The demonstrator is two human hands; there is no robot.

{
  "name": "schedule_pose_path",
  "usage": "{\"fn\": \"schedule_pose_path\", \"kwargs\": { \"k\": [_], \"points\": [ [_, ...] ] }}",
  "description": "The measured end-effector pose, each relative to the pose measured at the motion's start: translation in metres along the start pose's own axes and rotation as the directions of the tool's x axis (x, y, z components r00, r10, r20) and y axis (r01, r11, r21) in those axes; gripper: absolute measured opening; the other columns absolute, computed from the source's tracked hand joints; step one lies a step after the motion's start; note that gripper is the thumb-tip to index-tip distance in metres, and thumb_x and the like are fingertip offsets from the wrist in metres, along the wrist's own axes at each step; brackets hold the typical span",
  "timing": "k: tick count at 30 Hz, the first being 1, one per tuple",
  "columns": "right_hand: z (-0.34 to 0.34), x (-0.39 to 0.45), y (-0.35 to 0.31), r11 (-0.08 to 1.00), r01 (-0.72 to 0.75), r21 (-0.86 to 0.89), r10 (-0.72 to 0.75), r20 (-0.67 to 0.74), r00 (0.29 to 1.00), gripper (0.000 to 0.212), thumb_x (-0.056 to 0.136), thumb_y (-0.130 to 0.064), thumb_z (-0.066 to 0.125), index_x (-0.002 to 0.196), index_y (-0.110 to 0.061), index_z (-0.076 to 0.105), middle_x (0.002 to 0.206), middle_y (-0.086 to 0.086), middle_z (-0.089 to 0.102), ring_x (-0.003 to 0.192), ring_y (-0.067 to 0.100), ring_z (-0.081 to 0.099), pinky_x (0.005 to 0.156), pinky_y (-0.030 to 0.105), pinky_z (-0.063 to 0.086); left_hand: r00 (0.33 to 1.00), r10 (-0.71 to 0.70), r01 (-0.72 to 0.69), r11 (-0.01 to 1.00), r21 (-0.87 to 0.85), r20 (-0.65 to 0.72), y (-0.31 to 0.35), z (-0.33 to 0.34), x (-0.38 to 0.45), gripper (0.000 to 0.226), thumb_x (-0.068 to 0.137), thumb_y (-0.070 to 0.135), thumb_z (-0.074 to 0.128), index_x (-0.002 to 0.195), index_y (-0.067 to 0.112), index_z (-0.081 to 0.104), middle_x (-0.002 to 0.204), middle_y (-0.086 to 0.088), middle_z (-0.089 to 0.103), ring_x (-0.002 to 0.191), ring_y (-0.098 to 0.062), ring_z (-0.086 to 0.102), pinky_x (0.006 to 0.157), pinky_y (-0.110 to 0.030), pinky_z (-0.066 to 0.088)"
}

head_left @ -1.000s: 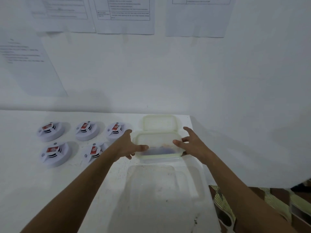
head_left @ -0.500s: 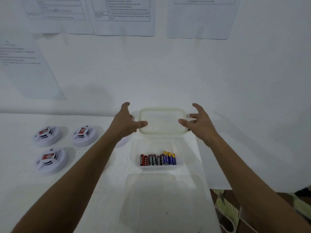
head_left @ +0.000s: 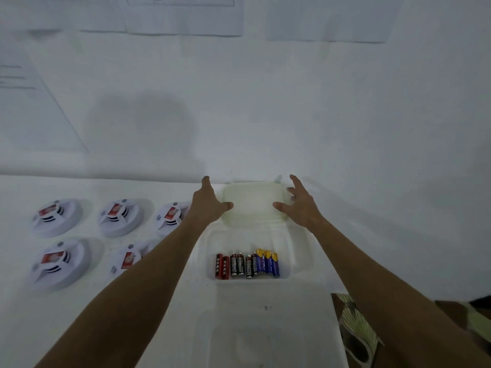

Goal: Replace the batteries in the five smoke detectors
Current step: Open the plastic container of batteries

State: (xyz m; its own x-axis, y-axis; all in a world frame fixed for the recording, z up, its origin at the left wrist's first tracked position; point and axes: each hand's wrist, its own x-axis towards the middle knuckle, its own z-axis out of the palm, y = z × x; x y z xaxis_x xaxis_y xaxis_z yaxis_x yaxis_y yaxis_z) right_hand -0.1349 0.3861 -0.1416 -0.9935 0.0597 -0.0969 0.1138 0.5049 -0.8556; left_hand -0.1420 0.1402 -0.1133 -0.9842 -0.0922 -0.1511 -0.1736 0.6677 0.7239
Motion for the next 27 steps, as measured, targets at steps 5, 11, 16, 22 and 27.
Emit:
{"fn": "schedule_pose_path", "kwargs": {
  "k": [5, 11, 16, 22, 27],
  "points": [
    [0.003, 0.000, 0.015, 0.999, -0.035, -0.040, 0.036, 0.024, 0.999, 0.099, 0.082, -0.039, 0.076, 0.156, -0.027, 0.010, 0.151, 0.009, 0.043, 0.142, 0.030, 0.032, 0.114, 0.051, 0.033, 0.999, -0.010, 0.006, 0.997, 0.075, 0.047, -0.007, 0.003, 0.001, 0.098, 0.080, 0.038, 0.075, 0.150, 0.007, 0.015, 0.130, -0.017, 0.054, 0.122, -0.031, 0.049, 0.085, -0.030, 0.038],
    [-0.006, -0.026, 0.001, 0.999, 0.005, -0.039, -0.008, -0.055, 0.998, 0.096, 0.085, -0.038, 0.074, 0.156, -0.026, 0.010, 0.154, 0.006, 0.036, 0.138, 0.031, 0.038, 0.111, 0.048, 0.037, 0.998, 0.066, -0.068, 0.993, 0.094, 0.026, 0.008, -0.014, -0.028, 0.091, 0.086, 0.035, 0.069, 0.152, 0.013, 0.011, 0.145, -0.014, 0.043, 0.128, -0.029, 0.046, 0.087, -0.030, 0.040],
    [-0.010, -0.104, -0.029, 0.986, 0.161, 0.037, -0.158, -0.075, 0.985, 0.086, 0.086, -0.033, 0.073, 0.153, -0.033, 0.018, 0.142, -0.009, 0.047, 0.117, 0.014, 0.050, 0.092, 0.028, 0.046, 0.975, 0.220, -0.222, 0.974, -0.045, -0.041, 0.005, -0.038, -0.091, 0.090, 0.082, 0.042, 0.072, 0.151, 0.024, 0.018, 0.135, 0.003, 0.052, 0.116, -0.017, 0.054, 0.088, -0.030, 0.046],
    [-0.012, -0.220, -0.023, 0.970, 0.155, 0.186, -0.160, 0.014, 0.987, 0.099, 0.073, -0.042, 0.077, 0.151, -0.042, 0.017, 0.129, -0.023, 0.054, 0.111, 0.001, 0.055, 0.088, 0.024, 0.053, 0.950, 0.296, -0.279, 0.947, -0.159, 0.095, -0.045, -0.056, -0.199, 0.112, 0.058, 0.065, 0.077, 0.148, 0.040, 0.015, 0.126, 0.021, 0.048, 0.106, 0.000, 0.055, 0.085, -0.021, 0.049],
    [-0.001, -0.274, 0.010, 0.981, 0.082, 0.173, -0.113, 0.178, 0.977, 0.119, 0.063, -0.037, 0.089, 0.150, -0.050, 0.008, 0.133, -0.027, 0.049, 0.117, 0.003, 0.053, 0.087, 0.023, 0.053, 0.913, 0.270, -0.183, 0.941, -0.283, 0.307, -0.104, -0.050, -0.264, 0.141, 0.033, 0.060, 0.092, 0.145, 0.054, 0.007, 0.142, 0.026, 0.038, 0.125, 0.002, 0.046, 0.101, -0.028, 0.046]
  ]
}}
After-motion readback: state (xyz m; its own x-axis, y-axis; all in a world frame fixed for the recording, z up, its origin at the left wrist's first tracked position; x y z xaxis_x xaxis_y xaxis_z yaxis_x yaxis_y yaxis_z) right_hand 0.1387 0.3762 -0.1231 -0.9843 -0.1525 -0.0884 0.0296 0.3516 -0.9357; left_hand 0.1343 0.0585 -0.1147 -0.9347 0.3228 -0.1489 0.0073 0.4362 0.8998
